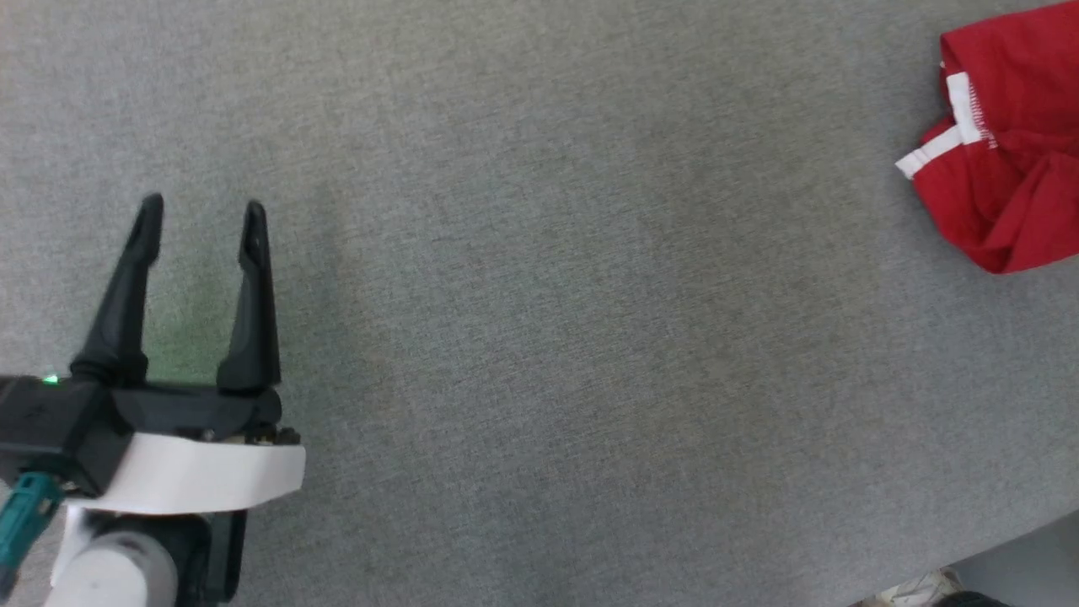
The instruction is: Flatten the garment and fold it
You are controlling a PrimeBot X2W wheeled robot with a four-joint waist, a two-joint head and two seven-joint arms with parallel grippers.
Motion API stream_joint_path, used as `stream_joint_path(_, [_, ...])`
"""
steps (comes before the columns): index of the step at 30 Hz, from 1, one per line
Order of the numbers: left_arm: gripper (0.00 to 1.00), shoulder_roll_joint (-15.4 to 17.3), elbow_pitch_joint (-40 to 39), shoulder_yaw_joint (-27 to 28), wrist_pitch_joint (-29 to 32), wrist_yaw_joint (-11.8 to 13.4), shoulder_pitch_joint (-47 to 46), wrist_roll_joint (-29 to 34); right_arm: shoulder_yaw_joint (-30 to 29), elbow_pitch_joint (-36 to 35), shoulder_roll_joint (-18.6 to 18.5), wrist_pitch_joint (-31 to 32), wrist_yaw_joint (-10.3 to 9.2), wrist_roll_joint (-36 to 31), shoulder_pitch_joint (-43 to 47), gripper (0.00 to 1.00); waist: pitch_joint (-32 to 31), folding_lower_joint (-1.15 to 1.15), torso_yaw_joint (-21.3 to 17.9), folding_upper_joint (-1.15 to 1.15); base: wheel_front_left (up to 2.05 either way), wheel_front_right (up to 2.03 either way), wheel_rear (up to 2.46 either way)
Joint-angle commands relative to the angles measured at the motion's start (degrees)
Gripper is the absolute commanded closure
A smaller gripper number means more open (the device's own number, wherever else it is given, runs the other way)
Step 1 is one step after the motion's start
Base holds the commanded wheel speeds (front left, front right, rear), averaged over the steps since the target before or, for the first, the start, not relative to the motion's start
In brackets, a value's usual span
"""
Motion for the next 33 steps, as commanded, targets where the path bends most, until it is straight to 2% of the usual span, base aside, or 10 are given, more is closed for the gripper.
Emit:
stream_joint_path(1, [0.0, 0.38, -0.55, 0.35, -0.49, 0.34, -1.24, 0.43, -0.15, 0.52, 0.11, -0.36, -0.12, -0.54, -1.04, 1.0, 0.78, 0.0, 0.2, 0.0, 0.0, 0.0, 0.0])
stream_joint_path(2, [0.0, 0.3, -0.92, 0.52, -0.93, 0.43, -1.53, 0.45, -0.34, 1.08, 0.25, -0.7, -0.12, -0.69, -1.26, 0.99, 1.12, 0.0, 0.24, 0.0, 0.0, 0.0, 0.0])
stream_joint_path(3, [0.0, 0.25, -1.23, 0.64, -1.32, 0.43, -1.75, 0.4, -0.54, 1.68, 0.39, -0.99, -0.12, -0.9, -1.46, 0.93, 1.38, 0.0, 0.27, 0.0, 0.0, 0.0, 0.0])
stream_joint_path(6, [0.0, -0.05, -1.98, 1.22, -2.92, 0.41, -2.49, -0.05, -0.98, 3.22, 0.97, -1.17, -0.12, -1.58, -1.95, 0.64, 1.87, 0.0, 0.34, 0.0, 0.0, 0.0, 0.0])
stream_joint_path(7, [0.0, -0.1, -2.13, 1.33, -3.39, 0.27, -2.65, -0.27, -1.11, 3.57, 1.13, -1.29, -0.12, -1.84, -2.04, 0.49, 1.95, 0.0, 0.38, 0.0, 0.0, 0.0, 0.0])
stream_joint_path(8, [0.0, -0.24, -2.28, 1.45, -3.88, 0.16, -2.81, -0.61, -1.25, 4.0, 1.23, -1.42, -0.12, -2.08, -2.06, 0.22, 2.0, 0.0, 0.43, 0.0, 0.0, 0.0, 0.0])
stream_joint_path(9, [0.0, -0.36, -2.35, 1.58, -4.28, 0.08, -2.93, -0.92, -1.44, 4.52, 1.34, -1.41, -0.12, -2.28, -2.09, 0.08, 2.01, 0.0, 0.49, 0.0, 0.0, 0.0, 0.0])
stream_joint_path(10, [0.0, -0.37, -2.33, 1.67, -4.56, -0.01, -3.0, -1.1, -1.57, 4.88, 1.46, -1.43, -0.12, -2.46, -2.12, 0.0, 1.97, 0.0, 0.55, 0.0, 0.0, 0.0, 0.0])
stream_joint_path(23, [0.0, -3.19, 0.07, 3.23, -8.56, 0.81, -2.31, -4.67, -1.87, 6.78, 1.21, -2.15, -0.12, -3.27, -1.95, 0.0, -1.06, 0.0, 1.5, 0.0, 0.0, 0.0, 0.0])
stream_joint_path(33, [0.0, -5.9, 4.03, 2.77, -12.08, 0.44, 0.14, -6.46, -3.51, 7.62, 2.46, -5.33, -0.12, -2.64, 1.84, 0.0, -9.01, 0.0, 3.25, 0.0, 0.0, 0.0, 0.0])
